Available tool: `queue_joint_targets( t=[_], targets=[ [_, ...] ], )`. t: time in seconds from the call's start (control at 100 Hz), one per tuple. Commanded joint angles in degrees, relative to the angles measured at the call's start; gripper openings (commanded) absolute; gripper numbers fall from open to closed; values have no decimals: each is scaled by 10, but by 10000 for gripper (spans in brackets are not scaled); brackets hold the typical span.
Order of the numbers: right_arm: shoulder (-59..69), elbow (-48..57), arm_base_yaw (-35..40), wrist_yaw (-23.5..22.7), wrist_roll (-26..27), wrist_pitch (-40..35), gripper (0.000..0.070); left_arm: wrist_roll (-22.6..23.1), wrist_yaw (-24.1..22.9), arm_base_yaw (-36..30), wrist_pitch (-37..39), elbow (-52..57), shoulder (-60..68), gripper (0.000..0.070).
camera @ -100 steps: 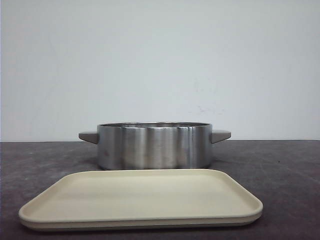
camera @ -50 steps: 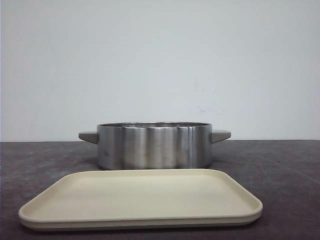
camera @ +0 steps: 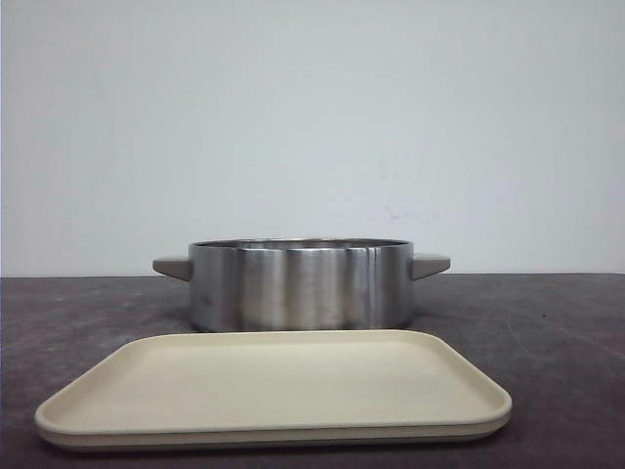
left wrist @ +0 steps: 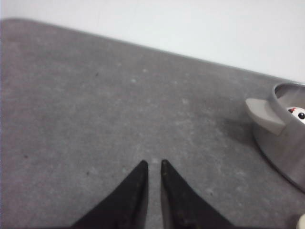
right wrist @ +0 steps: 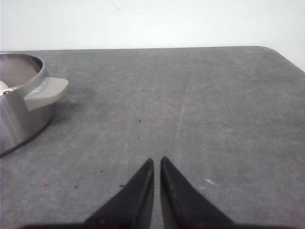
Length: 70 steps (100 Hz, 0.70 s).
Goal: Steam buns
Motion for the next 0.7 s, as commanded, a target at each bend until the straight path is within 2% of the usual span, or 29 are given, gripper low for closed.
queue_joint_targets(
  t=[0.0, 0.24, 0.32, 0.42, 0.69],
  targets=[
    [-2, -1, 0, 0, 0, 6, 16, 32, 2, 0, -5, -11, -1, 0],
    [-2, -1, 0, 0, 0, 6, 17, 34, 12, 0, -6, -11, -1, 0],
    [-2, -1, 0, 0, 0, 6, 16, 49, 12, 0, -5, -11, -1, 0],
    [-2, -1, 0, 0, 0, 6, 16, 34, 12, 1, -4, -10, -1, 0],
    [-2, -1, 0, 0, 0, 6, 16, 34, 12, 1, -4, -10, -1, 0]
  ],
)
